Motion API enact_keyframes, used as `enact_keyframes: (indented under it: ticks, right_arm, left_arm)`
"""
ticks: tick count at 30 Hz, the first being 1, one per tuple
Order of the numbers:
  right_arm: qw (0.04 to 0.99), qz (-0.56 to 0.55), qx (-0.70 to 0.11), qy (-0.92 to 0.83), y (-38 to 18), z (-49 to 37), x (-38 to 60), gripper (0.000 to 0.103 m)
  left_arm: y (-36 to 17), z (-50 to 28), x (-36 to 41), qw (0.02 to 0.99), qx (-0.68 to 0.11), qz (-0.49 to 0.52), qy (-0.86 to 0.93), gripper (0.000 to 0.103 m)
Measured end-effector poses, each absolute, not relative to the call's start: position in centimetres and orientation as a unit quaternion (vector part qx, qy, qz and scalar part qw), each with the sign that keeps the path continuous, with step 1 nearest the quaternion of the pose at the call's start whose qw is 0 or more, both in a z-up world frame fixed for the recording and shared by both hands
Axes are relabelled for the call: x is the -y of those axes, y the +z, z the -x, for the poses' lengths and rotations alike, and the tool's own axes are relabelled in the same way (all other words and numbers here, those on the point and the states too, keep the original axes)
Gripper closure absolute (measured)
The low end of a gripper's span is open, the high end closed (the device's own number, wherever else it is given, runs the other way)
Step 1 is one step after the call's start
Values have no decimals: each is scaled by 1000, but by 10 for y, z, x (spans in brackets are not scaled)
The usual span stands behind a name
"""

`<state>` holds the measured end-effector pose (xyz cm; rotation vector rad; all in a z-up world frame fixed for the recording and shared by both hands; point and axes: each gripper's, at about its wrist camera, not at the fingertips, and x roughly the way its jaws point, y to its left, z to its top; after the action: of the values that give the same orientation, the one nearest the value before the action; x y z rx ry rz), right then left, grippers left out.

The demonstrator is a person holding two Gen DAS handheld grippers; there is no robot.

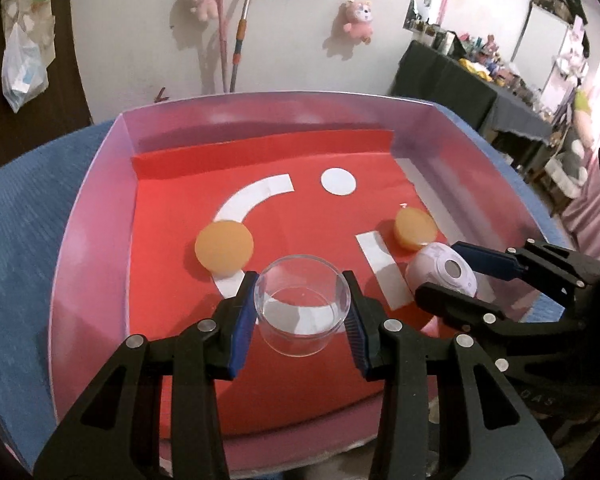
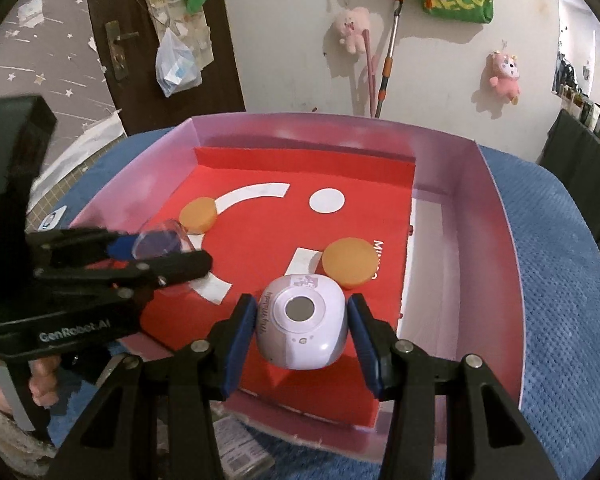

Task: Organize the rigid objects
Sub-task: 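Carry the clear cup and white device into the box and lower them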

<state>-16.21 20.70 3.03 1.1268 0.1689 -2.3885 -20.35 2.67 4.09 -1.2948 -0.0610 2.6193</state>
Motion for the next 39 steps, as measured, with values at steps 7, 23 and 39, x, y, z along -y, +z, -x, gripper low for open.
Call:
enact_keyframes:
  ticks: [7,23,39]
  right_arm:
    - [243,-429,-59,-868,23,174,-205,53]
    - [227,-433,-62,-870,20,192,-204,53]
    - [226,-432,-67,-871,21,199,-203,53]
  left_arm:
    - [50,212,-14,101,22,441,891,65]
    - [39,237,4,120,-5,480,869,65]
    - [24,243,1,142,-3,492,859,65]
